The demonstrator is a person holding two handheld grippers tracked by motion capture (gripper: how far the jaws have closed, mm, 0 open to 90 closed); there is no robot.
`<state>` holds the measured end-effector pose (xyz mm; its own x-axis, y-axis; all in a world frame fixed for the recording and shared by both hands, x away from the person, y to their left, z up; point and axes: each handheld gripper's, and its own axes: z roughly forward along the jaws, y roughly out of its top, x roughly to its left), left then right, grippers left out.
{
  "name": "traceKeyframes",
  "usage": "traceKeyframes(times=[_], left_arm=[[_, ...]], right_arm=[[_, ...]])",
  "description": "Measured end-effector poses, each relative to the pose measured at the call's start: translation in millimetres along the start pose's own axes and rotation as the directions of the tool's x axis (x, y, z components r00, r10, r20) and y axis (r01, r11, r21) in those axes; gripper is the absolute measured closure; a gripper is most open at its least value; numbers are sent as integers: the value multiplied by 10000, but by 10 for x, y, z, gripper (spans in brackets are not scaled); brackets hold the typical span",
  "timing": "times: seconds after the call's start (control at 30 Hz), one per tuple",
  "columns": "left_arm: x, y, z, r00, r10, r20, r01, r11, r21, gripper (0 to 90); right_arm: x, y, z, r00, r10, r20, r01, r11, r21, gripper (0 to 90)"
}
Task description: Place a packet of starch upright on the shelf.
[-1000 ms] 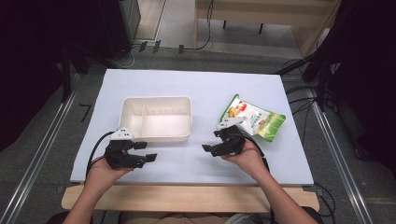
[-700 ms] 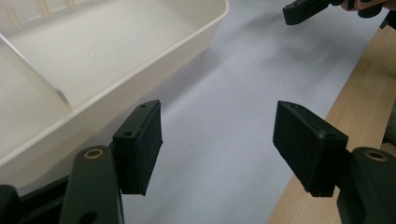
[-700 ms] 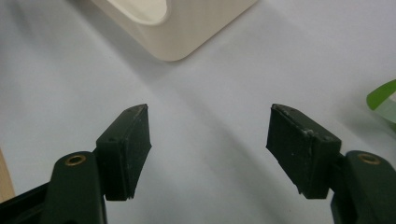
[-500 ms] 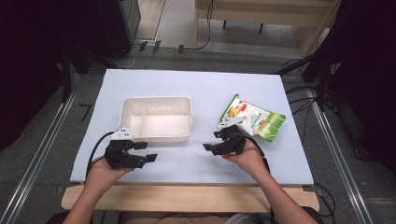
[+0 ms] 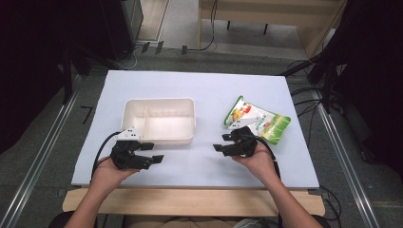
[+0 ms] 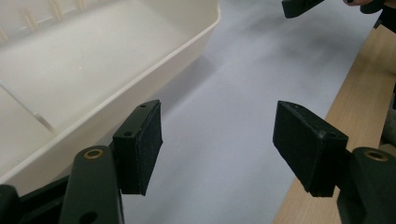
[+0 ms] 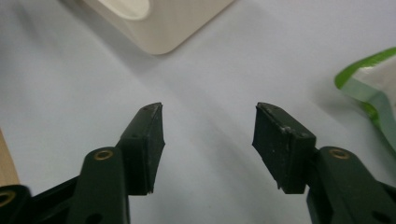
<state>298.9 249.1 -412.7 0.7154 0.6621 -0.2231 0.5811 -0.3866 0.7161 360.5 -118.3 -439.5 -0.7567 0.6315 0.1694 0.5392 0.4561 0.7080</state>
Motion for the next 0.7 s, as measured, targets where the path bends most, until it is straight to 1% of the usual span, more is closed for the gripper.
traceKeyframes(times=[0.03, 0.1, 0.13, 0.2, 0.3, 0.33, 0.37, 0.4, 0.43, 0.5, 0.53, 0.57, 0.6, 0.63, 0.67, 0.7], left_arm=[[9, 3, -1, 10000, 0, 79, 0, 10000, -8, 338], [23, 9, -3, 10000, -33, 20, 33, 10000, -42, 338], [37, 11, -2, 10000, -57, 50, 57, 10000, -39, 337], [42, 13, -4, 10000, -18, -3, 18, 10000, -14, 337], [44, 19, -7, 10000, 8, 79, -8, 10000, -73, 337], [38, 23, -10, 10000, 37, 28, -36, 10000, -27, 337], [38, 23, -10, 10000, 37, 28, -36, 10000, -27, 337], [36, 27, -9, 10000, 45, 63, -45, 10000, -64, 336], [36, 27, -9, 10000, 45, 63, -45, 10000, -64, 336], [42, 30, -13, 10000, 68, 51, -68, 10000, -64, 336], [53, 31, -10, 9999, 57, 100, -56, 9999, -110, 336], [53, 31, -10, 9999, 57, 100, -56, 9999, -110, 337], [55, 34, -9, 9999, 80, 123, -79, 10000, -58, 336], [52, 34, 1, 9999, 79, 133, -78, 9999, -82, 336], [43, 39, 11, 9998, 116, 132, -116, 9999, -15, 336], [31, 41, 23, 9998, 144, 136, -144, 9999, 0, 336]], right_arm=[[-23, -7, -15, 10000, 86, -1, -86, 10000, -1, 475], [-62, -17, -41, 9998, 196, 35, -196, 9998, 5, 526], [-106, -29, -81, 9992, 386, 83, -386, 9993, 15, 571], [-123, -36, -98, 9992, 380, 103, -380, 9993, -18, 588], [-191, -62, -185, 9980, 485, 410, -479, 9987, -154, 675], [-231, -77, -223, 9968, 594, 532, -586, 9982, -158, 711], [-231, -77, -223, 9968, 594, 532, -586, 9982, -158, 711], [-284, -95, -259, 9944, 790, 702, -774, 9967, -253, 744], [-284, -95, -259, 9944, 790, 702, -774, 9967, -253, 744], [-348, -114, -268, 9896, 1125, 893, -1107, 9935, -252, 779], [-401, -134, -262, 9865, 1290, 1009, -1274, 9916, -218, 833], [-401, -134, -262, 9865, 1290, 1009, -1274, 9916, -218, 833], [-443, -144, -241, 9843, 1338, 1154, -1327, 9910, -175, 881], [-443, -144, -241, 9843, 1338, 1154, -1327, 9910, -175, 881], [-466, -148, -228, 9814, 1494, 1209, -1491, 9888, -121, 900], [-501, -153, -209, 9762, 1683, 1371, -1699, 9855, -2, 900]])
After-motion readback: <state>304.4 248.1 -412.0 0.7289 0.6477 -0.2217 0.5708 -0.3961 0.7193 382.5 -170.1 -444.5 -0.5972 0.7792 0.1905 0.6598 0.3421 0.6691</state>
